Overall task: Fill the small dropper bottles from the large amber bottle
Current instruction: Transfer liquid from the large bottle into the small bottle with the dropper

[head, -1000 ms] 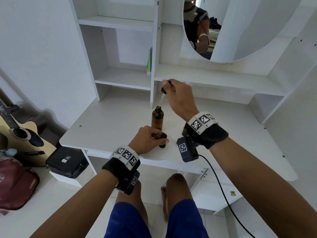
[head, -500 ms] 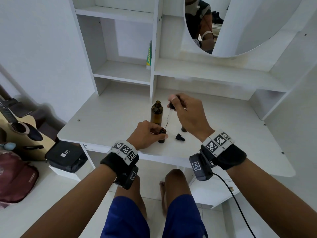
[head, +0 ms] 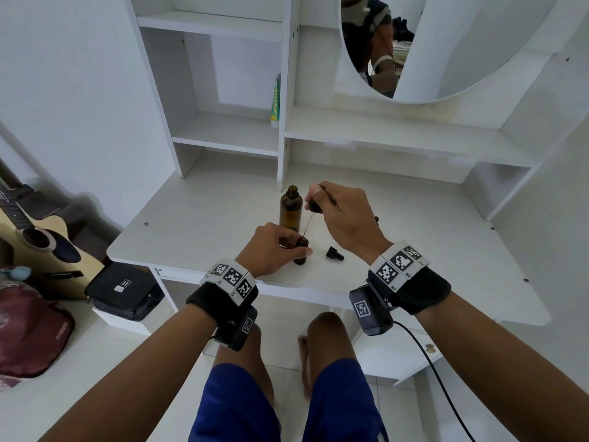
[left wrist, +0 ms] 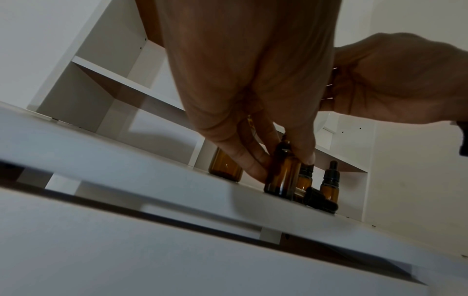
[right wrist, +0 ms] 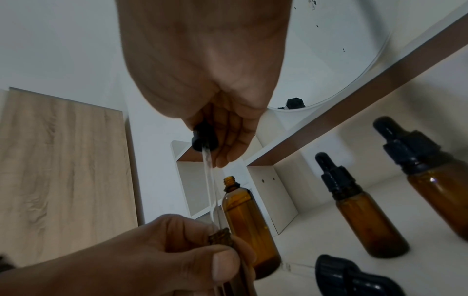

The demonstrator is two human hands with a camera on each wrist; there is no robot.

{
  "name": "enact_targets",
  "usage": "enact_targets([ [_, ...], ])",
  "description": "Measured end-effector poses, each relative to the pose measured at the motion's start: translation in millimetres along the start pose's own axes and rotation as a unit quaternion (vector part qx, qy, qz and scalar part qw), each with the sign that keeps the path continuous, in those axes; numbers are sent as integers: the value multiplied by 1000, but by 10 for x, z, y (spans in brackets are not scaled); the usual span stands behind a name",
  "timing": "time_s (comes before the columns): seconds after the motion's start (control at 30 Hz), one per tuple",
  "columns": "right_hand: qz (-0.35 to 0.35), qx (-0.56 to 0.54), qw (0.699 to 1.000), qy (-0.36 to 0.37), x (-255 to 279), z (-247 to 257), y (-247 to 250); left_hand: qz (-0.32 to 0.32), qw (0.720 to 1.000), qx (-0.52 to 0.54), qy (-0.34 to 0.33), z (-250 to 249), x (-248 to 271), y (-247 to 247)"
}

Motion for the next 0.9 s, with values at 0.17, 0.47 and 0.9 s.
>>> enact_targets([
  [0.17, 14, 3, 1000, -13, -5, 6, 6, -1, 1000, -2, 2, -4, -3, 0],
  [0.47, 17, 22, 1000, -2, 1, 30, -20, 1, 1000, -14, -6, -12, 0, -3],
  [0.9, 9, 22, 1000, -11, -35, 101, 28, -6, 1000, 2, -5, 8, 5, 2],
])
Point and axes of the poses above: each hand's wrist, its own x-axis away from the middle knuckle, its own y-axis out of the back of the hand, z = x × y, the point moved 2 cm from there along -x, towards the middle knuckle, and after that the axes turned 10 degrees about -y, right-handed, at the moved point
